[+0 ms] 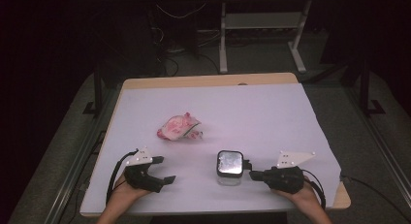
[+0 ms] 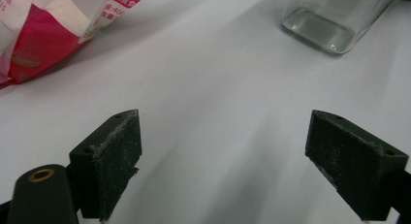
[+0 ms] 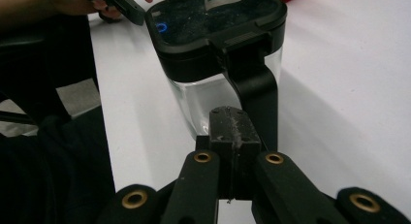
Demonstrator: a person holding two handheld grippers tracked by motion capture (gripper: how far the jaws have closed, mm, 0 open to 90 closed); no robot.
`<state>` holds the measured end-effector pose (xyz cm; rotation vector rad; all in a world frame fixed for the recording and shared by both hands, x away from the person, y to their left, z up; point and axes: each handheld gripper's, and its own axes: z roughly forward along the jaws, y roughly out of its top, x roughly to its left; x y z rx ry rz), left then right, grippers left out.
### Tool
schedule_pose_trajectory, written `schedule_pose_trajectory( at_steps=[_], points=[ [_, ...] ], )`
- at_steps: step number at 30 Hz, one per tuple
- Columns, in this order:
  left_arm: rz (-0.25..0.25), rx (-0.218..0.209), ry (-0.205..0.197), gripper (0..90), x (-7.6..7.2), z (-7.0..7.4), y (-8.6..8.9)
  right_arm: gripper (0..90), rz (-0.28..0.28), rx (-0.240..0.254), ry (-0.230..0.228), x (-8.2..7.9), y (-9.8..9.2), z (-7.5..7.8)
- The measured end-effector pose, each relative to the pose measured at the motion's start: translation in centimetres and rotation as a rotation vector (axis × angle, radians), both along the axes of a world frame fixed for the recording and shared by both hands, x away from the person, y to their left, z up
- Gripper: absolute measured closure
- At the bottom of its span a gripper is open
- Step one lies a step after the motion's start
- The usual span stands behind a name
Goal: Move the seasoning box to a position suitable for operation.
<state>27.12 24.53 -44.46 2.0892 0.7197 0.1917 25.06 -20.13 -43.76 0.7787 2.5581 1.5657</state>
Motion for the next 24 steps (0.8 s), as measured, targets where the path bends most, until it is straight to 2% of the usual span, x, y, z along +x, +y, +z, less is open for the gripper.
schedule_pose_trajectory(
  at_steps=[2,6,10,14,18,24],
  points=[
    [-0.005,0.0,0.0,12.6,0.0,0.0,0.0,89.7,-0.004,0.006,0.0,0.1,0.1,-0.2],
    [-0.017,-0.001,-0.001,12.6,0.1,0.0,-0.1,89.7,-0.007,-0.016,-0.005,0.4,0.2,-0.5],
    [-0.026,-0.002,0.001,12.6,0.0,0.0,-0.3,89.7,-0.045,-0.005,-0.012,0.9,-0.5,-0.5],
    [-0.029,-0.012,0.003,12.6,-0.2,0.0,-0.5,89.8,-0.061,-0.009,-0.016,1.2,-0.7,-0.6],
    [-0.031,-0.016,0.001,12.5,-0.2,0.1,-0.7,89.7,-0.107,0.0,-0.022,2.1,-1.1,-0.7],
    [-0.027,-0.015,-0.004,12.6,-0.5,0.1,-0.9,88.0,-0.108,0.003,-0.03,2.0,-1.7,-0.6]
  ],
)
